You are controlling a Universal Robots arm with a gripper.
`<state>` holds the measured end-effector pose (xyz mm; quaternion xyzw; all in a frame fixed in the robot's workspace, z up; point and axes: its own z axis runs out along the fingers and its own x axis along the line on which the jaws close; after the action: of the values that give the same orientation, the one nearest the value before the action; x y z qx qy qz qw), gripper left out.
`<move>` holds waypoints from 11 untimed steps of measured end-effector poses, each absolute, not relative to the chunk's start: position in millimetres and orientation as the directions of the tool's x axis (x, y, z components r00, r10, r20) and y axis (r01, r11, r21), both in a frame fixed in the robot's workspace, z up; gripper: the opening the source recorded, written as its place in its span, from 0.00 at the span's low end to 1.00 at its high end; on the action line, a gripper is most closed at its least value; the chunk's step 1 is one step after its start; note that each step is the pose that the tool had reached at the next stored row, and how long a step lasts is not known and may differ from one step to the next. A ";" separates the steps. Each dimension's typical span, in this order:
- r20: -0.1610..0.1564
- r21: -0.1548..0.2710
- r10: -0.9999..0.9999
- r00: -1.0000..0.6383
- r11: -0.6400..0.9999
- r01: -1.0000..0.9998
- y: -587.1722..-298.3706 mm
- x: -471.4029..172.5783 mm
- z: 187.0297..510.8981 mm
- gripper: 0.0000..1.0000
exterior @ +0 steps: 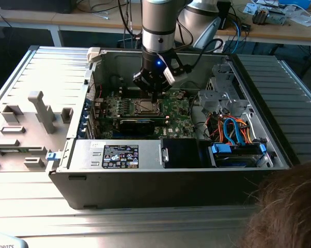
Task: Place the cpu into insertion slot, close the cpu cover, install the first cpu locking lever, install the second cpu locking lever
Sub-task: 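Install the second cpu locking lever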
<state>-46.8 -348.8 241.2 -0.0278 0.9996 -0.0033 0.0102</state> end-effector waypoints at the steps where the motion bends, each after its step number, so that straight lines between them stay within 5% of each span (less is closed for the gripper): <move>1: -0.020 -0.007 -0.056 -0.998 0.998 -0.055 -349.6 -46.8 241.3 0.11; 11: -0.020 -0.007 -0.056 -0.998 0.998 -0.055 -359.4 -46.8 241.3 0.11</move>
<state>-46.8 -359.4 241.3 -0.0278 0.9996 -0.0033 0.0102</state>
